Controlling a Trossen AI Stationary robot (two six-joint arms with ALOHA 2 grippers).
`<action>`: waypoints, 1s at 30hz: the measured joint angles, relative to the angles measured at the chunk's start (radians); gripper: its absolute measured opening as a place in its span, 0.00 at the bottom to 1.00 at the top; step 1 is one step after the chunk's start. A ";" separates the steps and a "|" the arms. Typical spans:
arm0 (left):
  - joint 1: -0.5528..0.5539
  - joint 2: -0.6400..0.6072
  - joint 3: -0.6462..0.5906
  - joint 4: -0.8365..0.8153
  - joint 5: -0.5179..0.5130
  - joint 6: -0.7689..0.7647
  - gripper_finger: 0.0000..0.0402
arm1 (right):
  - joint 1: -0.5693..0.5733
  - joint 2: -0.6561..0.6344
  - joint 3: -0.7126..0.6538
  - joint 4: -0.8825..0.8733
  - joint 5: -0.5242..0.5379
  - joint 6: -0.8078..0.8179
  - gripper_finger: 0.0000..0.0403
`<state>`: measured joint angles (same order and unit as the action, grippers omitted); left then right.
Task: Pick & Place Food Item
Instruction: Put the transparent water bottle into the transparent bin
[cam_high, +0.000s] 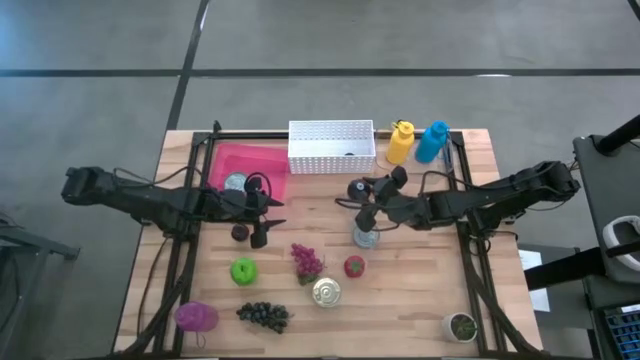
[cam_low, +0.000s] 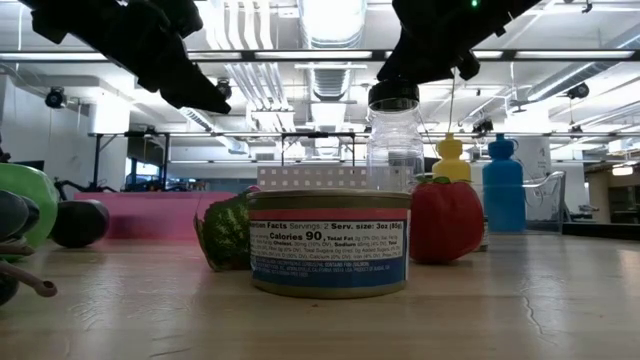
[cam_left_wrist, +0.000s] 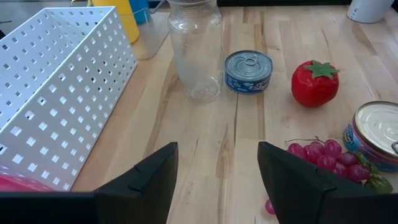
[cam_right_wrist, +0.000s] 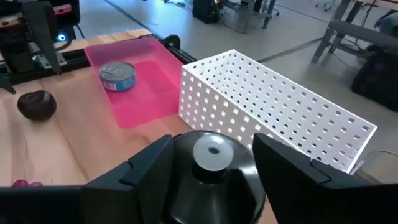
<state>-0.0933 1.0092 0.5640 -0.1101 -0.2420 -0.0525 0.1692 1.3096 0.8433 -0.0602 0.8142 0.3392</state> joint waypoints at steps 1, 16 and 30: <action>0.000 0.000 0.000 0.000 0.000 0.000 0.56 | 0.000 0.000 0.000 -0.003 -0.001 -0.003 0.52; 0.000 0.000 0.000 -0.016 0.000 -0.003 0.56 | 0.000 0.002 0.000 0.000 -0.002 0.001 0.19; 0.000 0.000 0.000 -0.016 0.000 -0.003 0.56 | 0.000 0.001 0.000 -0.001 -0.001 0.001 0.18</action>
<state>-0.0937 1.0092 0.5640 -0.1257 -0.2424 -0.0551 0.1692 1.3109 0.8433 -0.0612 0.8127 0.3403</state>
